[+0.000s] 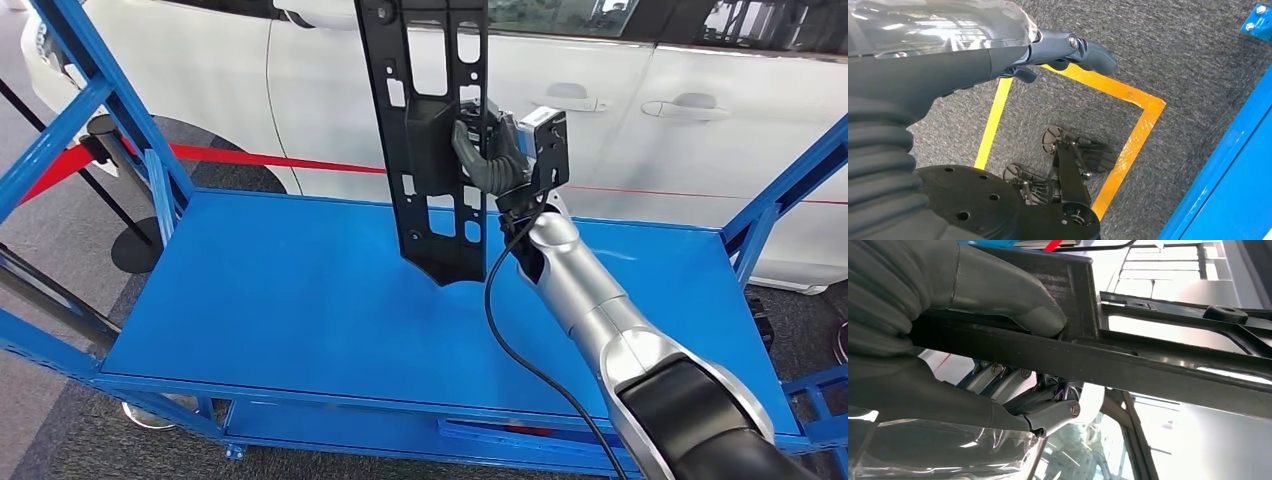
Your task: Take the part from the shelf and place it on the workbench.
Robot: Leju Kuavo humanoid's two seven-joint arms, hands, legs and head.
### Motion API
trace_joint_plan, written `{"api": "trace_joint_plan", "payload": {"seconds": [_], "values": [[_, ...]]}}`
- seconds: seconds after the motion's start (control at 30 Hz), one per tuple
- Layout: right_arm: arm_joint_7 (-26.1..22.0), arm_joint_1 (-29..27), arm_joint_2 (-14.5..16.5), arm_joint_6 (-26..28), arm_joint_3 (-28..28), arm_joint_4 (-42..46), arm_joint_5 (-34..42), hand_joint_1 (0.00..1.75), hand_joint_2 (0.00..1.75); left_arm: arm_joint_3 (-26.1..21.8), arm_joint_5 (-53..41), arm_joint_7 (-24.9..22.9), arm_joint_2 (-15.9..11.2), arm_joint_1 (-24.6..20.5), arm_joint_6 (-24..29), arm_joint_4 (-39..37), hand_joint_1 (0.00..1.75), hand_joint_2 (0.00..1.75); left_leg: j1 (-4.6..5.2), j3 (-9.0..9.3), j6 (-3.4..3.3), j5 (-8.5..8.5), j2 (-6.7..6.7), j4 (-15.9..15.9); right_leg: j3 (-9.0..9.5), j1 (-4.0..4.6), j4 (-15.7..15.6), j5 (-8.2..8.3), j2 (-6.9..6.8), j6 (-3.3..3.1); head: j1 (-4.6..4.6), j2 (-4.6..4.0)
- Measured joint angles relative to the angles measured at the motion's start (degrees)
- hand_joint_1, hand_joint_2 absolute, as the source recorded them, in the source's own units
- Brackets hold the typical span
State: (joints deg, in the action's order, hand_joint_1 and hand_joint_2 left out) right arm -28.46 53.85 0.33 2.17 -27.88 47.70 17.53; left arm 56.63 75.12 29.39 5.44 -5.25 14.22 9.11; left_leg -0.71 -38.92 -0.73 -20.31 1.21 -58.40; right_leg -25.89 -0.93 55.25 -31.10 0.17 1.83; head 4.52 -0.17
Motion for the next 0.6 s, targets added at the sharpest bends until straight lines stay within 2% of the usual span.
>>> {"api": "trace_joint_plan", "payload": {"seconds": [0.3, 0.6], "values": [[1.18, -0.1, -0.01, 1.51, 1.62, 3.64, -1.76, 1.75, 1.75, 0.32, 0.17, 1.62, 0.09, -0.19, -0.26, 0.0, 0.0, 1.75, -0.01, 0.01, 0.0, 0.0, 0.0, 0.0, -0.01, 0.0, 0.0, 0.0, 0.0, 0.0, 0.0, 0.0], [-0.09, -0.41, -0.01, 1.37, 3.22, 5.06, -0.75, 1.75, 1.75, 0.33, 0.35, 2.04, 0.07, -1.08, -1.31, 0.0, 0.0, 1.75, -0.01, 0.0, 0.0, 0.0, 0.0, 0.0, 0.0, 0.0, 0.0, 0.0, 0.01, 0.0, 0.0, 0.01]]}}
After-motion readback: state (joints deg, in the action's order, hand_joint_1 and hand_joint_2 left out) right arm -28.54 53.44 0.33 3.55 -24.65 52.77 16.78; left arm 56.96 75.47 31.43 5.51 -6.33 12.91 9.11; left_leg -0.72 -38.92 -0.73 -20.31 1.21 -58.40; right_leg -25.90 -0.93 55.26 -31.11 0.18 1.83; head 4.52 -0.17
